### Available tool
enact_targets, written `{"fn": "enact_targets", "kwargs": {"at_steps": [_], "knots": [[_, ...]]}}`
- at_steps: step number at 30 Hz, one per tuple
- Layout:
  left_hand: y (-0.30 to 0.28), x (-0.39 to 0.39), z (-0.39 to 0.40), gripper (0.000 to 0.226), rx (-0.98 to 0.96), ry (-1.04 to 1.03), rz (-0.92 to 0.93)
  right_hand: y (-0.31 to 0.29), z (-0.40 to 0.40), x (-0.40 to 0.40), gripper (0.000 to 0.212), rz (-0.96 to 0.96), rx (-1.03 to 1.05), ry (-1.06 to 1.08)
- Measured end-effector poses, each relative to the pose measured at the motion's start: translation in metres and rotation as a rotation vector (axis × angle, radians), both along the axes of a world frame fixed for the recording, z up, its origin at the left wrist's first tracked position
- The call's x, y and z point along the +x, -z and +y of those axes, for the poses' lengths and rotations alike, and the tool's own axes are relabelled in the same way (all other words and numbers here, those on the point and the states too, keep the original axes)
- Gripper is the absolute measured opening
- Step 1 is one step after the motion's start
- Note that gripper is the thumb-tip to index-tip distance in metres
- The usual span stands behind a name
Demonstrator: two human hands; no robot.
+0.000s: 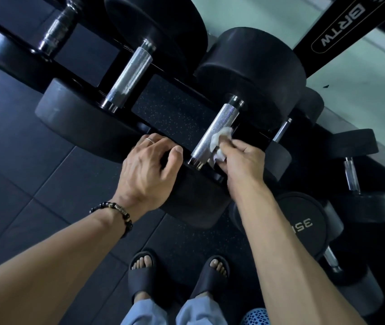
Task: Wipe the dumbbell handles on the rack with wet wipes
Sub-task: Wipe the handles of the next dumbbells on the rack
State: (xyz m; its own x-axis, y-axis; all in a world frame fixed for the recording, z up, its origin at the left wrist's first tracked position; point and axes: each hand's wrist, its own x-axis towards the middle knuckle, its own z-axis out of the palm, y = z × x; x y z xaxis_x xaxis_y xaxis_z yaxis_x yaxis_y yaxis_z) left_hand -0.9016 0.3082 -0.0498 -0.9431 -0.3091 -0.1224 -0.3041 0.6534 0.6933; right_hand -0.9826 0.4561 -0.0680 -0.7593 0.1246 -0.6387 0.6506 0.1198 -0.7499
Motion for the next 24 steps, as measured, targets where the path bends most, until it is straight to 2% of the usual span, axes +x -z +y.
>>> {"fn": "enact_targets", "kwargs": {"at_steps": [1, 5, 9, 12, 15, 17, 21, 24], "knots": [[0.000, 0.000, 0.000, 0.054, -0.001, 0.001, 0.002, 0.000, 0.001, 0.005, 0.021, -0.006, 0.009, -0.043], [0.000, 0.000, 0.000, 0.054, -0.003, 0.006, 0.007, 0.000, 0.009, -0.004, 0.025, 0.010, 0.051, -0.191], [-0.001, 0.000, -0.001, 0.055, -0.003, 0.014, -0.005, -0.002, 0.010, -0.025, 0.007, 0.097, -0.011, -0.219], [0.000, 0.000, -0.001, 0.055, -0.007, 0.016, 0.005, -0.007, 0.009, -0.020, 0.010, 0.111, -0.058, -0.214], [0.000, 0.000, -0.002, 0.053, -0.013, 0.018, 0.009, -0.021, 0.007, -0.020, 0.008, 0.046, -0.248, -0.139], [0.000, 0.001, -0.002, 0.052, -0.012, 0.016, 0.012, -0.020, 0.007, -0.021, 0.019, 0.014, -0.304, -0.042], [0.002, 0.001, -0.002, 0.051, -0.002, 0.014, 0.011, 0.004, 0.001, -0.020, 0.025, 0.112, -0.048, -0.032], [0.003, 0.001, -0.002, 0.050, 0.007, 0.012, 0.027, 0.009, 0.006, -0.001, 0.024, 0.049, 0.031, -0.171]]}}
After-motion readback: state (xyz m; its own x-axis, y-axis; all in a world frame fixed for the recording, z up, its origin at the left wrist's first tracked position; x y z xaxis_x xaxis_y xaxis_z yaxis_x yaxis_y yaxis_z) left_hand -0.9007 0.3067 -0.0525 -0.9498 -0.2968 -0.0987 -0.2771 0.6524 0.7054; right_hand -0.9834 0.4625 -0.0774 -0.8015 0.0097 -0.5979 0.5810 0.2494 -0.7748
